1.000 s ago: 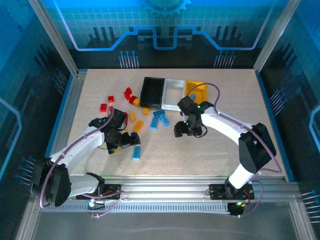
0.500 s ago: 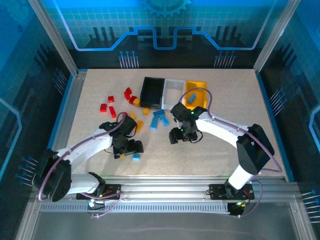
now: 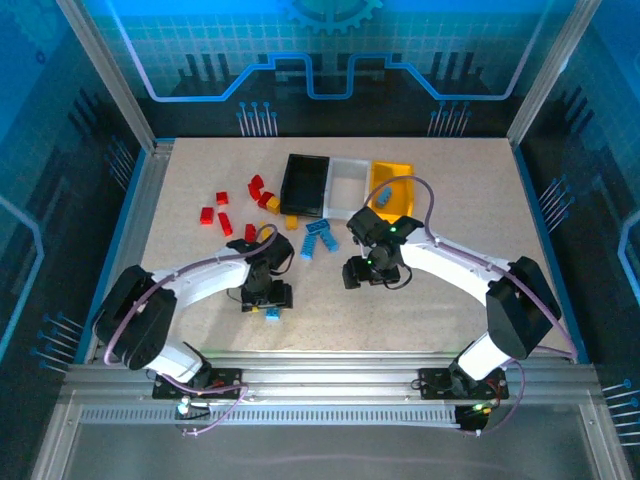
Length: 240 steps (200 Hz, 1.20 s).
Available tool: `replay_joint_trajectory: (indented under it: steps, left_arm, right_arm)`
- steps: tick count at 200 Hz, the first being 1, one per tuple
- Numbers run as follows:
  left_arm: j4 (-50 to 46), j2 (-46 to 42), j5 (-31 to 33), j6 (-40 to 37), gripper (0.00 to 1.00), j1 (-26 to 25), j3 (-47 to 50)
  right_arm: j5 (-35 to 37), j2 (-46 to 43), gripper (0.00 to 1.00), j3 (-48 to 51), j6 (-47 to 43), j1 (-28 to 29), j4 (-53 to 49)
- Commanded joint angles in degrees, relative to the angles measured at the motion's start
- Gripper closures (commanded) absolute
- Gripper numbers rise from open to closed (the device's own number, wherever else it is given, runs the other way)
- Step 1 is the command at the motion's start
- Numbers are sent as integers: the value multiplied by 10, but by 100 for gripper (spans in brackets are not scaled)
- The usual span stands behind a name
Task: Sort the legos into containers by color
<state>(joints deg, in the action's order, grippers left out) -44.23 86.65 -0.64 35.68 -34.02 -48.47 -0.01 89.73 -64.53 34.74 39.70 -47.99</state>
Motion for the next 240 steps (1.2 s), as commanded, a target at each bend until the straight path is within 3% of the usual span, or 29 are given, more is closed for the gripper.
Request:
replay_joint_trajectory:
  steps: [1,39,132,190,240]
  left_arm:
    - [10,23,13,-14,33,-7,-12]
    - [21,51,19,-13,39,-11,-22]
    - [25,76,16,-12,70,-11,-35]
    - [3,37,-10,-14,72,-11,-74]
    - [-5,53,-59,-25,72,-12,-196]
  right_arm:
    - [4,-14,29,5,11,-5,-11]
    - [1,-15,29,-5,1,-8,-10]
    - [-19,-46,29,6,1,-56,8]
    - [-58,-96,29,48,11,-144,19]
    - [-101,-165,29,121,41,-235,25]
